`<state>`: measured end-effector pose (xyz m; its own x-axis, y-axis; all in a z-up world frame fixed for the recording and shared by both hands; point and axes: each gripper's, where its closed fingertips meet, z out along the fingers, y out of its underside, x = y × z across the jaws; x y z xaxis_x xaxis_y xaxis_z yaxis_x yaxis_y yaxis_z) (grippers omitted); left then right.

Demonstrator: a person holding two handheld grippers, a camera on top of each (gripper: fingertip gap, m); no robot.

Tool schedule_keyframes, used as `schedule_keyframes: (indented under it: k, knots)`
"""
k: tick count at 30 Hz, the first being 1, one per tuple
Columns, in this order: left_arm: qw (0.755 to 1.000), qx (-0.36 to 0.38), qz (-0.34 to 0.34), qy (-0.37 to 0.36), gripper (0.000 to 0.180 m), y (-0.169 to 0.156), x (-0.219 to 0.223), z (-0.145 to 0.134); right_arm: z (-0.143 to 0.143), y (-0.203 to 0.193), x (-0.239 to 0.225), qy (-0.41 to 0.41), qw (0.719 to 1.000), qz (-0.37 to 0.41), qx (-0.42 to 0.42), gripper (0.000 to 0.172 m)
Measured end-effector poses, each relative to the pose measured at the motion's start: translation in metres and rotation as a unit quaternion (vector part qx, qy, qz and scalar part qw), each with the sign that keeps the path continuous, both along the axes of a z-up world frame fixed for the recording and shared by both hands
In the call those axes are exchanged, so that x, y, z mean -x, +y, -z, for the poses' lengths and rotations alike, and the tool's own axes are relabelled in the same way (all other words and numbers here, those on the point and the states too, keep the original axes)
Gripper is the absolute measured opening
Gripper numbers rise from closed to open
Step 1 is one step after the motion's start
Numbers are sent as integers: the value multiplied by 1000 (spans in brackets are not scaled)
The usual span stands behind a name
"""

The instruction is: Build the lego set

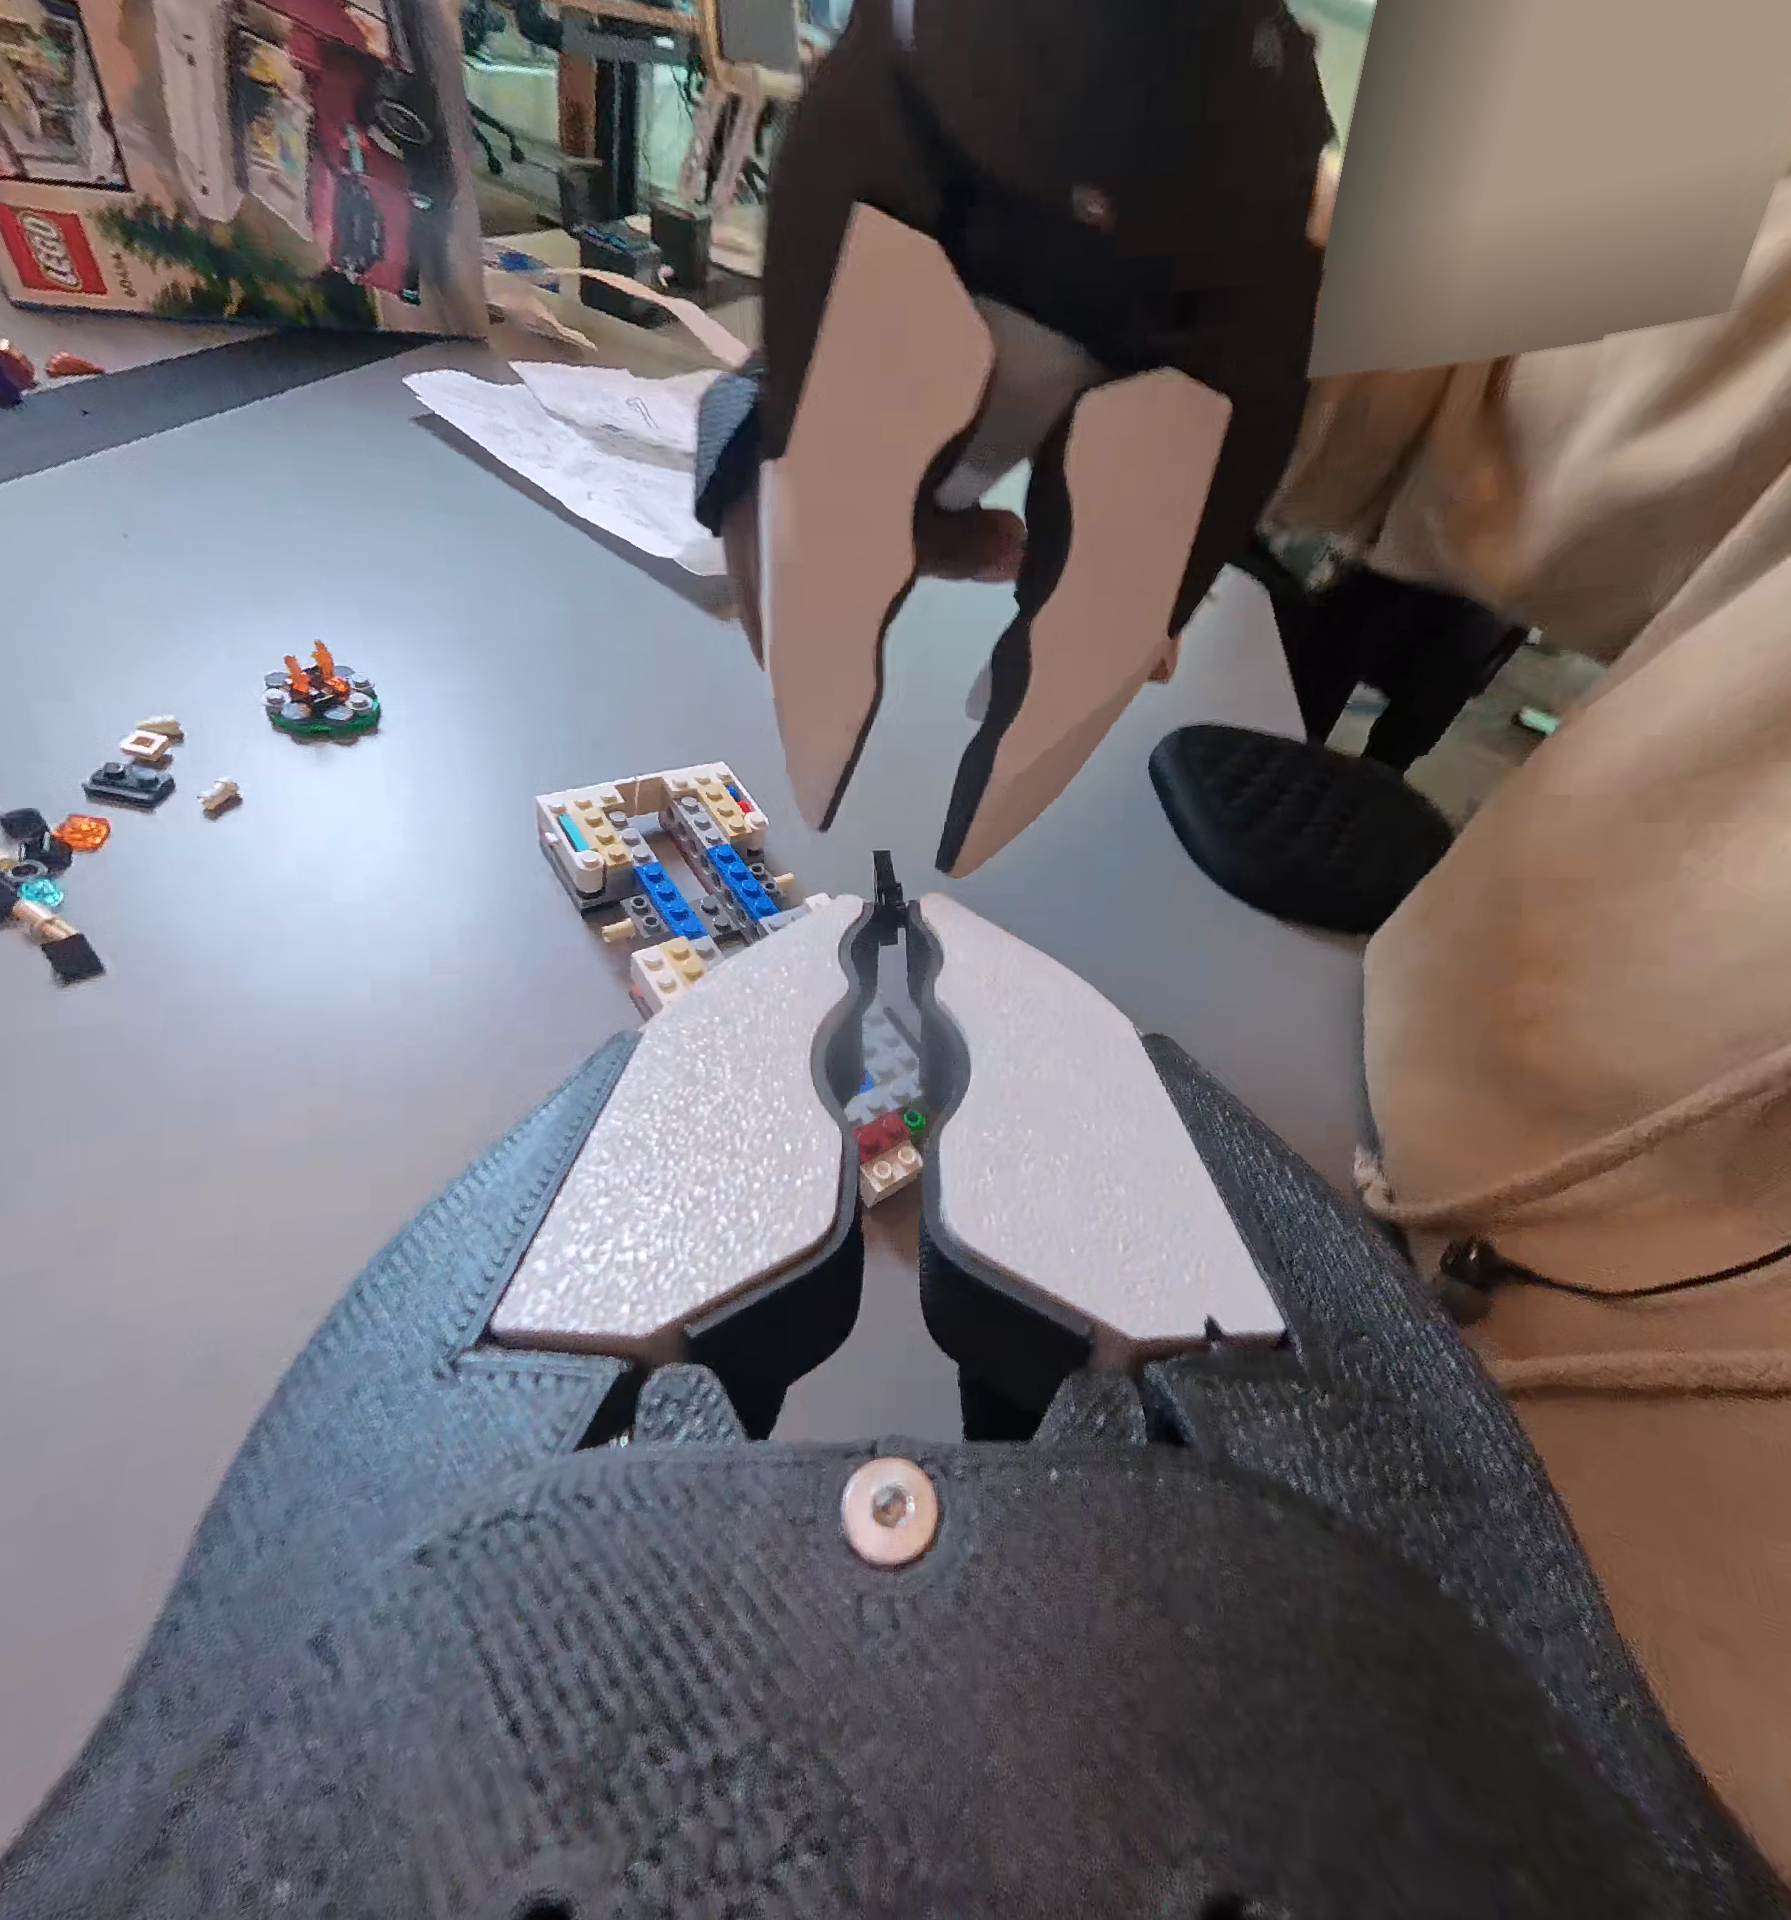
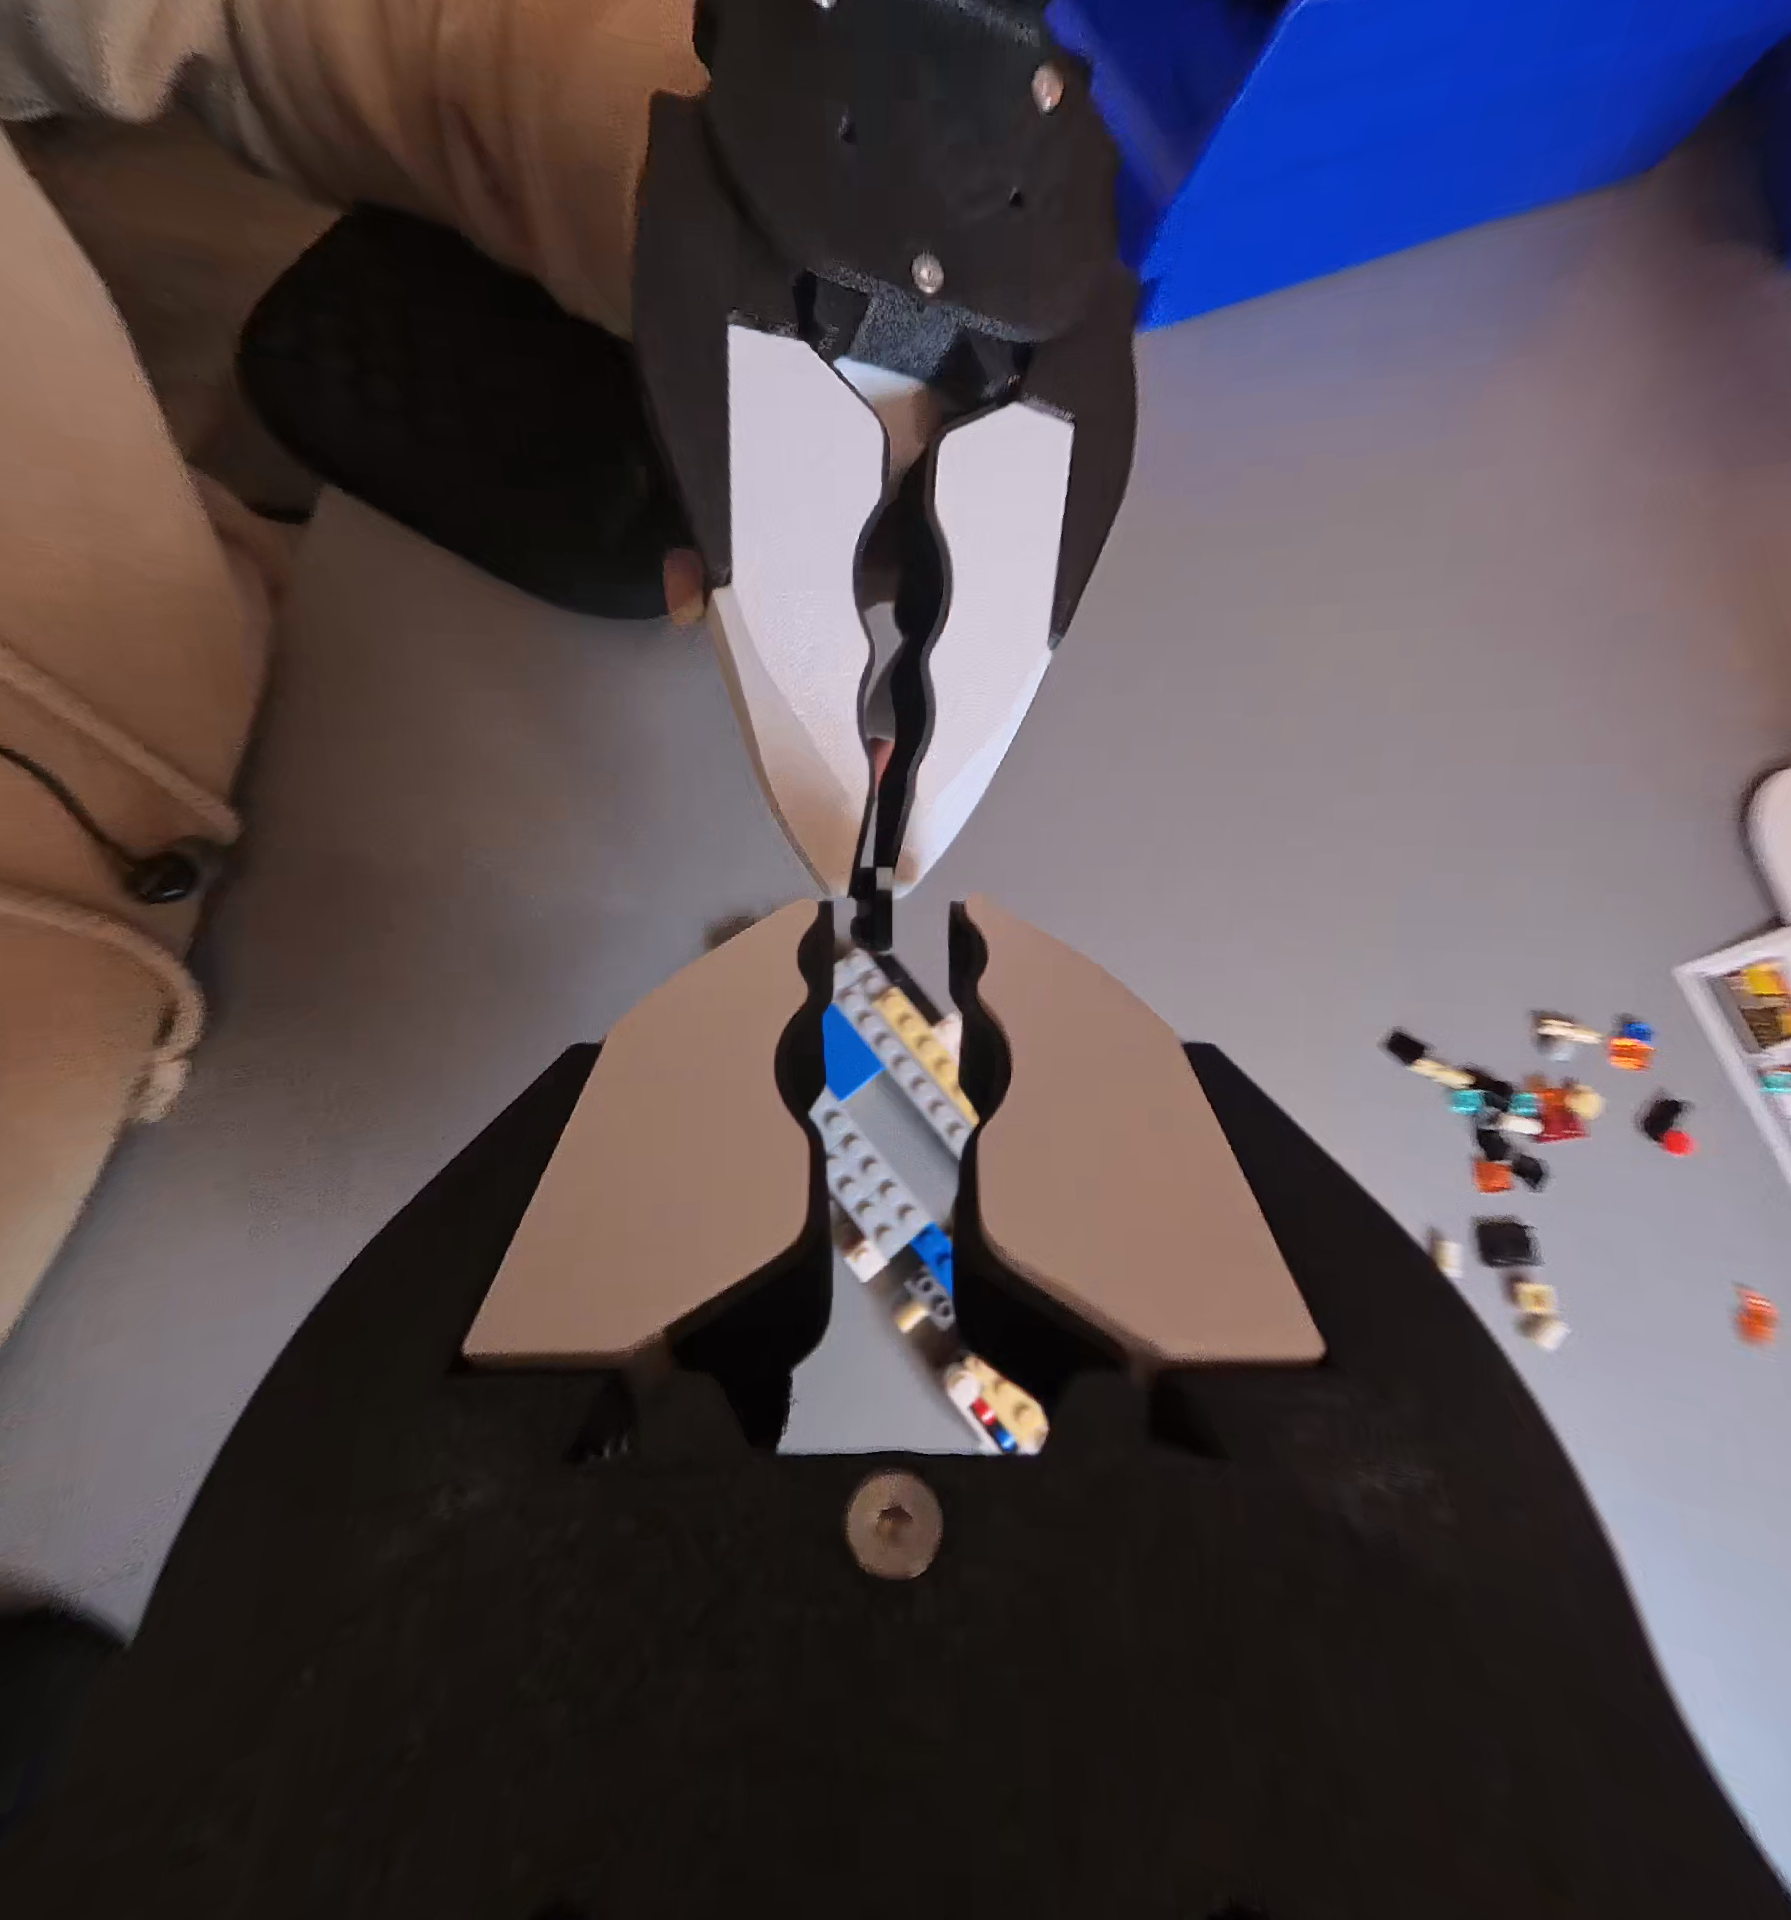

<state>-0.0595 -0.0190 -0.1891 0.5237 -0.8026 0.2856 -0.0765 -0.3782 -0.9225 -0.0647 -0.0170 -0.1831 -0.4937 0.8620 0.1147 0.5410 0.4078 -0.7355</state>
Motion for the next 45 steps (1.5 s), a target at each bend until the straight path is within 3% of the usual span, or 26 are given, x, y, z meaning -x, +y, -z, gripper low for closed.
schedule_keyframes:
  k: [4,7,19,21,25,31,35,45]
  knots:
    - [995,53,-24,-87,5,9,8,-10,-7,5,2,109,990,22,-82,23]
    - [988,84,-31,-130,5,12,11,-14,-5,7,6,146,980,34,-132,23]
    - [982,102,-35,-154,5,14,15,-13,-3,12,18,142,977,23,-156,12]
    - [988,84,-28,-128,8,11,15,-11,1,9,16,114,984,-4,-135,12]
    - [1000,13,-25,6,20,4,18,5,23,-2,5,6,992,-98,-79,12]
    - [986,0,4,168,22,-9,20,54,68,-8,4,-114,971,-188,-93,12]
    - [982,18,16,187,22,-12,17,71,80,-9,5,-154,959,-215,-105,12]
    - [981,26,23,191,17,-10,7,82,88,-5,4,-188,948,-236,-105,12]
